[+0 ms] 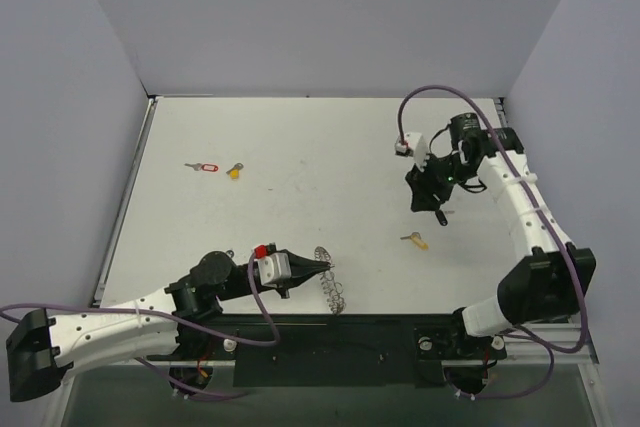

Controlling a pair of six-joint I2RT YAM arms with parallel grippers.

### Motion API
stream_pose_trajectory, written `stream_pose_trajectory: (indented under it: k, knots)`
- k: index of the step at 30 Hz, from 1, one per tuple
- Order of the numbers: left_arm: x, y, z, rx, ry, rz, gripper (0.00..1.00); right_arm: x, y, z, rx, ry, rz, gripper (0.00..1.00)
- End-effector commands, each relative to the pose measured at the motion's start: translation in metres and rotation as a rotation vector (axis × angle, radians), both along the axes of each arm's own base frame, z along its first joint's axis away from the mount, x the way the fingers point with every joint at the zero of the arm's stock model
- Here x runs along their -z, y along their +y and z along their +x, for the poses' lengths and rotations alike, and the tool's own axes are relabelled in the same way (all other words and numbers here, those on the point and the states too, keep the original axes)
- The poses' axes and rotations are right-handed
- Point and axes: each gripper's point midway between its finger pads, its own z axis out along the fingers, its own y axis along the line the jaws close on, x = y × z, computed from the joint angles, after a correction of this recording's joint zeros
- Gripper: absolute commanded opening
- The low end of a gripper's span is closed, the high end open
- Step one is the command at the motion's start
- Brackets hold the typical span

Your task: Put the keys on the keyring

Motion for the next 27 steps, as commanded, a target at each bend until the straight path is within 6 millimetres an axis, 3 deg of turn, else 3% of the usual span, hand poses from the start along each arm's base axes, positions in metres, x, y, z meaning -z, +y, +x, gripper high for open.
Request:
stream_pose_trajectory:
  k: [1, 4, 8, 21, 27]
  knots:
    - [-0.058, -0.013, 0.002, 0.027, -0.041, -0.210, 0.00, -0.030, 0.086, -0.086, -0.514, -0.062, 0.320, 0.39]
    - [-0.059, -0.025, 0.007, 0.036, -0.007, -0.232, 0.00, -0.042, 0.110, -0.114, -0.680, -0.110, 0.410, 0.42]
    - [-0.071, -0.028, 0.014, 0.016, 0.032, -0.313, 0.00, -0.059, 0.123, -0.133, -0.768, -0.128, 0.494, 0.42]
    - [-0.082, -0.034, 0.031, -0.046, 0.096, -0.427, 0.00, -0.085, 0.153, -0.148, -0.871, -0.125, 0.570, 0.36]
    - [-0.084, -0.035, 0.031, -0.039, 0.101, -0.434, 0.00, -0.083, 0.161, -0.147, -0.873, -0.083, 0.560, 0.35]
